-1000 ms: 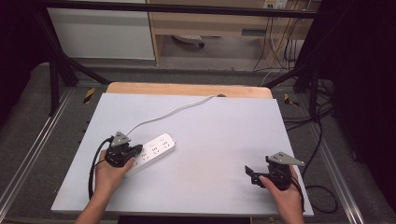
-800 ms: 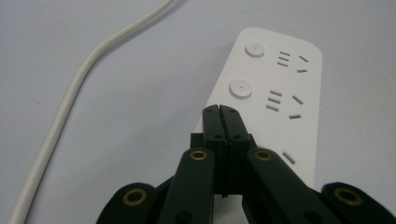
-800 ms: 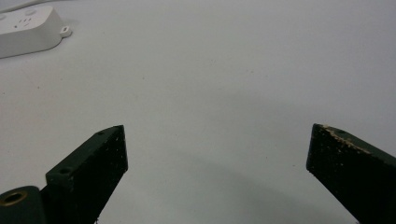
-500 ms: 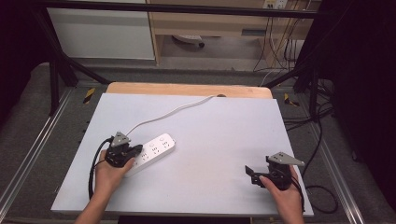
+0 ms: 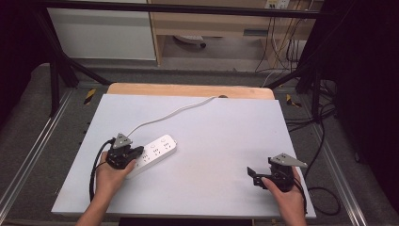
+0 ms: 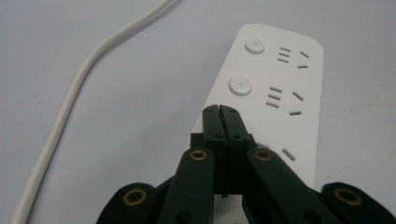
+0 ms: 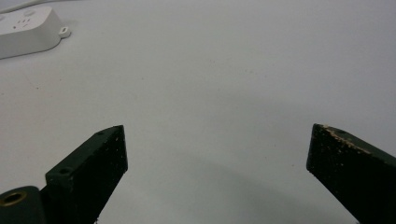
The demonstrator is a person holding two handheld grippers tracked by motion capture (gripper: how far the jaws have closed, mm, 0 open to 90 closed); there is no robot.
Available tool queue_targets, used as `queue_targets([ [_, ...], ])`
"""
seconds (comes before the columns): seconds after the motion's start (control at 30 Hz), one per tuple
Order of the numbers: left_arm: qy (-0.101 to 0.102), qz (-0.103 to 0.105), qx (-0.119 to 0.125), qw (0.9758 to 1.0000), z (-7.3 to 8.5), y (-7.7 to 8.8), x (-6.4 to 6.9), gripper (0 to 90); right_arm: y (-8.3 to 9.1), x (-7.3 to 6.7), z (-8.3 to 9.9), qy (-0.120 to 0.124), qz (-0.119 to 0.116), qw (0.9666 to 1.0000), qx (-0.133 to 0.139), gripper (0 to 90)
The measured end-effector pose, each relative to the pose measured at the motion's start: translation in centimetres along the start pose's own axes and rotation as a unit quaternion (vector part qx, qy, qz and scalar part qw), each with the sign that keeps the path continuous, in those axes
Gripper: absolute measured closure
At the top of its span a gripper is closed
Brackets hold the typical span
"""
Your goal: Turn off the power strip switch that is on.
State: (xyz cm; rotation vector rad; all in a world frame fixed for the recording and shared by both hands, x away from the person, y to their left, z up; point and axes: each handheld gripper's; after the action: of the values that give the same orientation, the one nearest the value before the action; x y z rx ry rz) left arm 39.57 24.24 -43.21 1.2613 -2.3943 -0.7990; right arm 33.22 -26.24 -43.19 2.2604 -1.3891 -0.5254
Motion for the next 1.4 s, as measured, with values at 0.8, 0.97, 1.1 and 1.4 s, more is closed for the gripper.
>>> queue_targets([
  [0.8, 0.002, 0.000, 0.001, 1.0000, -0.01, 0.01, -0.03, 90.0, -0.16, -0.14, 0.01, 0.005, -0.002, 1.0000, -0.004, 6.1],
  [0.97, 0.001, -0.002, 0.001, 1.0000, -0.03, 0.00, 0.00, 90.0, -0.26, -0.20, 0.01, 0.005, -0.002, 1.0000, -0.005, 6.0],
  [1.1, -0.004, -0.004, 0.000, 1.0000, -0.04, 0.01, 0.09, 90.0, -0.26, -0.23, 0.00, 0.008, -0.002, 0.9999, -0.005, 6.0],
  [1.4, -0.002, -0.002, 0.001, 1.0000, -0.02, 0.01, 0.02, 90.0, -0.29, -0.21, 0.00, 0.009, -0.002, 0.9999, -0.007, 6.0],
])
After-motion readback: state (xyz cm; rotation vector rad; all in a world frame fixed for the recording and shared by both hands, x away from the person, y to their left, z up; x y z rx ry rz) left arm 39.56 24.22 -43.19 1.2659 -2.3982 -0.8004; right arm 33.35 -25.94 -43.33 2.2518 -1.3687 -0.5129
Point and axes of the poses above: each handheld gripper's, and its own axes: y roughly backward along the jaws, z roughly out of its underside, x roughly to its right, and after that the axes turned 1 degree about x, right-handed
